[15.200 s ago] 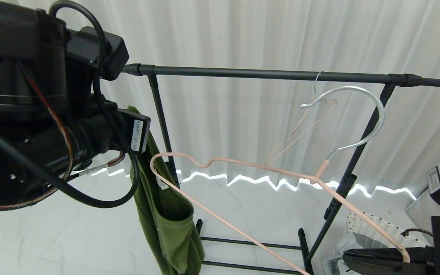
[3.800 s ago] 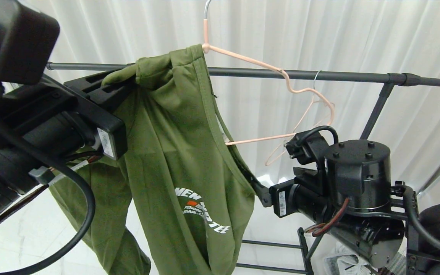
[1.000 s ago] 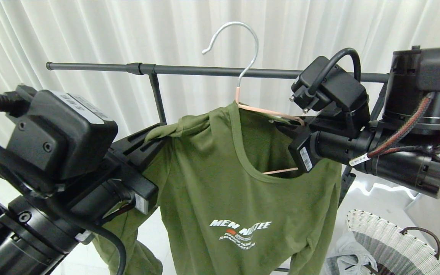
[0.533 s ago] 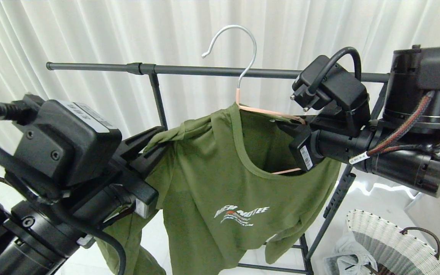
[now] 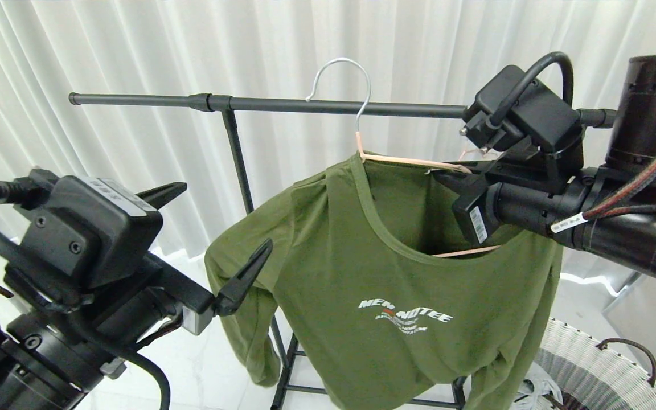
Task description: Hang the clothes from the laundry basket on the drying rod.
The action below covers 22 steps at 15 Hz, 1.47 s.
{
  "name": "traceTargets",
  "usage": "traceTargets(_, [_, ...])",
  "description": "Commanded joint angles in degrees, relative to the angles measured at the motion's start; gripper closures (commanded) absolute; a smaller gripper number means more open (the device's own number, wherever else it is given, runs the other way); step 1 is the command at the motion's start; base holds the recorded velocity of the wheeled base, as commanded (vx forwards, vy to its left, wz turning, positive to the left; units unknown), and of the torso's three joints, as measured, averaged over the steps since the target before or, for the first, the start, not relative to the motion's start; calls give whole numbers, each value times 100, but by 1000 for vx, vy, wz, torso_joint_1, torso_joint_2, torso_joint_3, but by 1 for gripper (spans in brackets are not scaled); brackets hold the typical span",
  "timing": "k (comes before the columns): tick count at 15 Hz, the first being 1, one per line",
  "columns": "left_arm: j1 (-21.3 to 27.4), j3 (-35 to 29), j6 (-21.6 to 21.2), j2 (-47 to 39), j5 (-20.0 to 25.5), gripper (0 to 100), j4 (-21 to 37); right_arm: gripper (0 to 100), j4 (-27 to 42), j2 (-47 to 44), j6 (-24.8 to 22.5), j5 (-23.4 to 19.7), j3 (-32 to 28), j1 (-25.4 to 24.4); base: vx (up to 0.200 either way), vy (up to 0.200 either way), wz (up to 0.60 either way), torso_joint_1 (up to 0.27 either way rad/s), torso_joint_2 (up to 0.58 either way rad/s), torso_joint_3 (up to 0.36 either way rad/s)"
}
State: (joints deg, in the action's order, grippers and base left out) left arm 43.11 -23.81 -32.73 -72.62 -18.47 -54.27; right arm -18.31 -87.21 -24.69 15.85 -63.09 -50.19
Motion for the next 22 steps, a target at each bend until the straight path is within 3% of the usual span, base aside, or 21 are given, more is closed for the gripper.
traceTargets(1, [-118, 228, 39, 204, 1, 0, -4, 100, -6, 196, -1, 6, 51, 123, 0, 0, 0, 0, 0, 0])
traceTargets(2, [-189, 315, 39, 248, 1, 0, -4, 100, -6, 231, -1, 6, 68, 141, 0, 0, 0, 0, 0, 0])
traceTargets(6, [-1384, 1256, 540, 248, 36, 0, -4, 100, -15, 653, -1, -12, 429, 159, 0, 0, 0, 0, 0, 0])
traceTargets(7, [-1481, 1326, 680, 178, 45, 0, -4, 100, -15, 767, -1, -29, 534, 150, 0, 0, 0, 0, 0, 0])
traceTargets(10, [-1472, 1423, 953, -86, 133, 0, -4, 100, -23, 960, 8, -47, 675, 115, 0, 0, 0, 0, 0, 0])
traceTargets(11, [-1472, 1405, 1041, -165, 616, 0, -4, 100, -67, 987, -1, -47, 684, 79, 0, 0, 0, 0, 0, 0])
traceTargets(13, [-1472, 1414, 1032, -191, 1109, 0, -4, 100, -138, 987, -1, -55, 675, 44, 0, 0, 0, 0, 0, 0])
traceTargets(16, [-1481, 1370, 1076, -253, 1161, 0, -4, 100, -217, 996, 8, -55, 675, -193, 0, 0, 0, 0, 0, 0])
traceTargets(17, [-1481, 1309, 1155, -270, 1161, 100, -4, 100, -234, 996, -1, -64, 675, -272, 0, 0, 0, 0, 0, 0])
traceTargets(22, [-1542, 1300, 1234, -270, 1135, 100, -4, 100, -234, 996, -1, -20, 684, -299, 0, 0, 0, 0, 0, 0])
